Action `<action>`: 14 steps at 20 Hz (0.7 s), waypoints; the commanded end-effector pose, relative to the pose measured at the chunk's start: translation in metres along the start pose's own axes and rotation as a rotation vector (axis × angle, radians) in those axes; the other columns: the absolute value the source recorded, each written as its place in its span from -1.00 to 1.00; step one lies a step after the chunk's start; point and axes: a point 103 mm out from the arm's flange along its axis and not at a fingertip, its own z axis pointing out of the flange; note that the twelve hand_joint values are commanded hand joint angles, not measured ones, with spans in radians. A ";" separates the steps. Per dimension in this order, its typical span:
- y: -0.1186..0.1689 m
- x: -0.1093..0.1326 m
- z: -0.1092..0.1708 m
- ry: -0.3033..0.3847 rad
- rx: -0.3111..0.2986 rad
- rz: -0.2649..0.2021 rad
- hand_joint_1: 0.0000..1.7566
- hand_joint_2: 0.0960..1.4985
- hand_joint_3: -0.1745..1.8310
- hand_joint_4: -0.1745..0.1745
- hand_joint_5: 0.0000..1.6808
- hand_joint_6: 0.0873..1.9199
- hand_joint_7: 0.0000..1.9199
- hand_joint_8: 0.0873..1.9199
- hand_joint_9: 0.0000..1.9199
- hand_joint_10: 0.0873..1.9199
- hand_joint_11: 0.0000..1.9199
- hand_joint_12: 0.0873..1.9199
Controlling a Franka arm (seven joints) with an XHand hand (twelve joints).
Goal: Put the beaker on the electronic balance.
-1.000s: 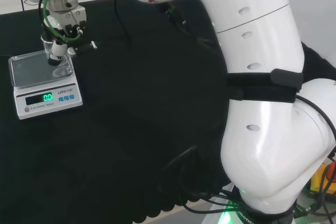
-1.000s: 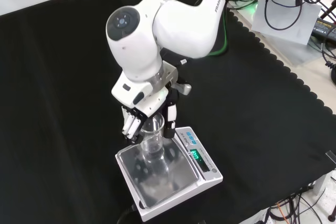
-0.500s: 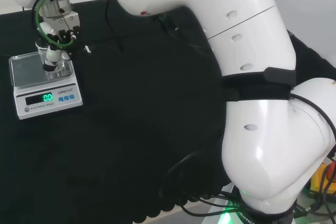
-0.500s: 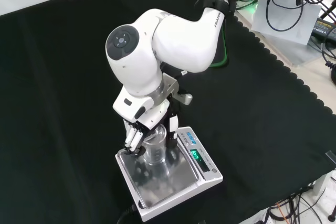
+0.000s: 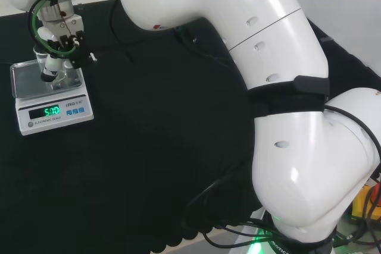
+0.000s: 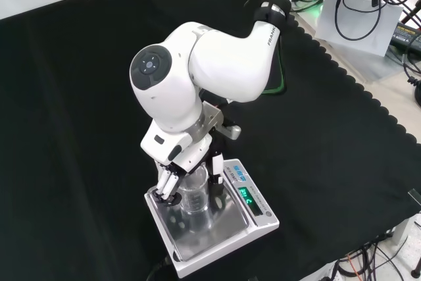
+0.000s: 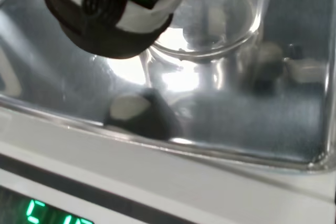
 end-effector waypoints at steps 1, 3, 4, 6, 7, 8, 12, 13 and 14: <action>-0.018 -0.016 -0.007 0.013 0.017 -0.011 0.37 -0.43 0.16 -0.32 -0.80 -0.11 -0.43 0.15 0.06 0.03 0.32 -0.11; -0.019 -0.015 -0.013 0.014 0.005 -0.011 0.30 -0.49 0.17 -0.13 -0.85 -0.47 -0.52 0.09 -0.06 -0.05 0.06 0.08; -0.020 -0.015 -0.017 0.014 -0.003 -0.010 0.28 -0.50 0.16 -0.05 -0.86 -0.63 -0.56 0.06 -0.13 -0.08 -0.08 0.17; -0.023 -0.016 -0.025 0.015 -0.016 -0.010 0.24 -0.51 0.13 0.08 -0.89 -0.83 -0.68 -0.01 -0.31 -0.13 -0.36 0.33; -0.024 -0.016 -0.028 0.015 -0.022 -0.010 0.23 -0.50 0.12 0.13 -0.90 -0.89 -0.73 -0.05 -0.38 -0.14 -0.47 0.40; -0.027 -0.019 -0.033 0.015 -0.031 -0.009 0.22 -0.50 0.11 0.16 -0.91 -0.94 -0.77 -0.07 -0.44 -0.14 -0.57 0.46; -0.035 -0.024 -0.048 0.014 -0.056 0.000 0.19 -0.50 0.08 0.24 -0.95 -1.00 -0.87 -0.14 -0.60 -0.14 -0.76 0.56; -0.038 -0.026 -0.051 0.013 -0.060 0.003 0.18 -0.50 0.08 0.25 -0.95 -1.00 -0.88 -0.14 -0.62 -0.14 -0.77 0.57; -0.042 -0.030 -0.054 0.014 -0.064 0.006 0.18 -0.50 0.08 0.26 -0.96 -1.00 -0.88 -0.15 -0.63 -0.14 -0.77 0.57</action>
